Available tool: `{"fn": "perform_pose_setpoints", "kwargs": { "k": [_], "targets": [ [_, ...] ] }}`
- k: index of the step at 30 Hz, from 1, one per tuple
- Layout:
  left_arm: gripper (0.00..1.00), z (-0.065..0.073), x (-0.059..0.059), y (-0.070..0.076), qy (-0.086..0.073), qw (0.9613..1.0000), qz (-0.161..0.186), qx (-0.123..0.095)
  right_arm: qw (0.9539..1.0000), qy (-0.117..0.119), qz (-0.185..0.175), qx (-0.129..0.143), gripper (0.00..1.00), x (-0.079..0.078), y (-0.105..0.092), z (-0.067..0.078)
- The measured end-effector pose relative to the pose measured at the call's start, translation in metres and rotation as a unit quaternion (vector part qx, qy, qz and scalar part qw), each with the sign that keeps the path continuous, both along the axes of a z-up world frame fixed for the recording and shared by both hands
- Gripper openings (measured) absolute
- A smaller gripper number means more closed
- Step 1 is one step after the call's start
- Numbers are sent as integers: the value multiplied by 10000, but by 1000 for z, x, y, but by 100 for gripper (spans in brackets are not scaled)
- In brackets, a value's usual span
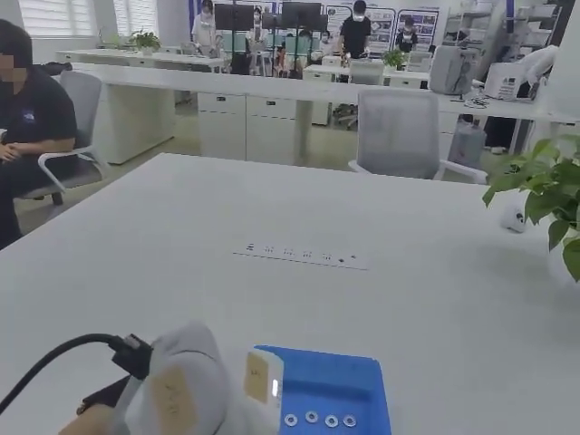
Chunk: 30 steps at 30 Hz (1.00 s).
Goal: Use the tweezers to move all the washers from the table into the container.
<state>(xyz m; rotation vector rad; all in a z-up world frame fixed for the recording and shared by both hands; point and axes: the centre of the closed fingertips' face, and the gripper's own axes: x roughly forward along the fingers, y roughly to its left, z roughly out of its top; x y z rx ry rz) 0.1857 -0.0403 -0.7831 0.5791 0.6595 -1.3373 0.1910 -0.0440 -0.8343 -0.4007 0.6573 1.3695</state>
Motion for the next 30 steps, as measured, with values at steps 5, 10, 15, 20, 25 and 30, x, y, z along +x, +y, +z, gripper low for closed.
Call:
{"fn": "perform_pose_setpoints", "kwargs": {
  "k": [5, 10, 15, 20, 25, 30],
  "targets": [
    [0, -6, -1, 0, -18, 9999, -14, 126, 10000, -18, -15, -83, 8, -1, -1, -5],
    [0, -10, -3, 0, -11, 9998, -40, 177, 9999, 24, -6, -129, 8, -3, -2, -9],
    [0, -12, -3, 1, 14, 9999, 4, 170, 9999, 43, -15, -153, 9, -3, -2, -11],
    [0, -14, -4, 3, 34, 9998, 22, 195, 9998, 48, 4, -186, 9, -3, 0, -14],
    [0, -16, -4, 5, 57, 9997, 39, 224, 9998, 55, 17, -209, 9, -4, 1, -15],
    [0, -18, -4, 6, 88, 9998, 66, 191, 9997, 66, 10, -216, 9, -4, 1, -16]
  ]
}}
